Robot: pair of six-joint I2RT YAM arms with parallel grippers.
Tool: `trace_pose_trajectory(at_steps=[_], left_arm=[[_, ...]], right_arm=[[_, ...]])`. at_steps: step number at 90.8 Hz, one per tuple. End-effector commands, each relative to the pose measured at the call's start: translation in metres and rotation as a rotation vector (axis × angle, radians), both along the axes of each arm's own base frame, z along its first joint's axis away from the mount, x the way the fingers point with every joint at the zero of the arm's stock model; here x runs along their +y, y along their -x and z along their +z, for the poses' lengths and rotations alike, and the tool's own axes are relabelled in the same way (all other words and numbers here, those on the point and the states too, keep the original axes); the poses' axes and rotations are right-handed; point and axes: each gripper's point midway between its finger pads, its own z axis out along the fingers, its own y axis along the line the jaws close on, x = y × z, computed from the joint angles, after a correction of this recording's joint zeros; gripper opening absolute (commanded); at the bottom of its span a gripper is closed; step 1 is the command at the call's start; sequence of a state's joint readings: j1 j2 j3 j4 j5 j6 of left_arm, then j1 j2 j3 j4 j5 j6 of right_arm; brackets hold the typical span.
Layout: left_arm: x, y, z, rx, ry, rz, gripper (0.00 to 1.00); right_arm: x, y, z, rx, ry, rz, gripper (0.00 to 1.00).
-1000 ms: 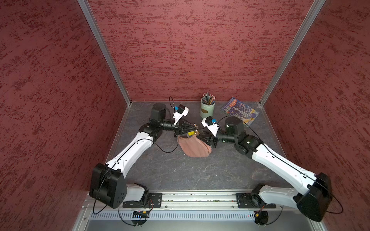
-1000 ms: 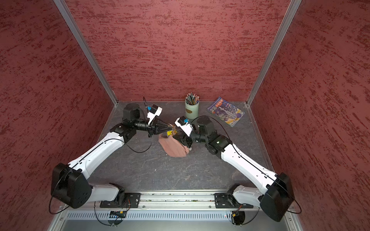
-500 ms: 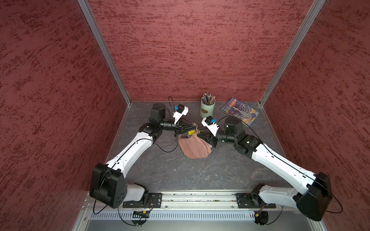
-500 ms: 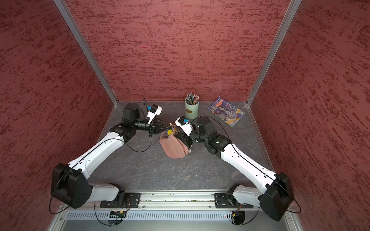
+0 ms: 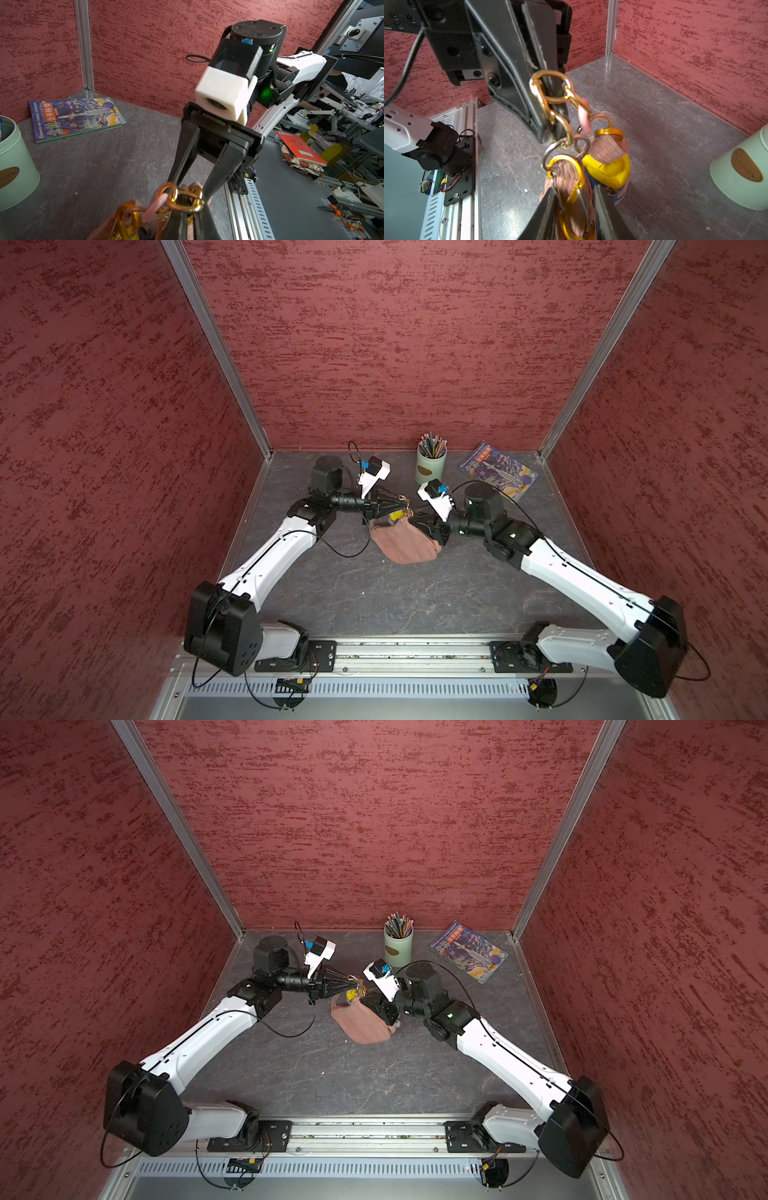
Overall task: Remove the decoration from the bag
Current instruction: Remove the decoration item from the bag.
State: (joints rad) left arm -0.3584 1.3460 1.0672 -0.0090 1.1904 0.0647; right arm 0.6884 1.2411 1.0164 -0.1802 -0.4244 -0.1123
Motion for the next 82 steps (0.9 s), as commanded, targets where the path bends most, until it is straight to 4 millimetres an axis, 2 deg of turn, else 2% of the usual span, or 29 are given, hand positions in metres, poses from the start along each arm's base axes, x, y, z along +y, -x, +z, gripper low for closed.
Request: trace_pose_trajectory(at_steps=[1, 74, 82], left_arm=[[0.002, 0.006, 0.013, -0.048, 0.023, -0.007, 0.0], [0.002, 0.006, 0.01, -0.038, 0.018, -0.007, 0.0], [0.001, 0.005, 0.01, -0.039, 0.018, -0.005, 0.0]], right_arm=[[0.006, -0.004, 0.016, -0.053, -0.025, -0.011, 0.36], [0.009, -0.003, 0.03, -0.096, -0.038, -0.018, 0.38], [0.009, -0.003, 0.029, -0.095, -0.035, -0.017, 0.36]])
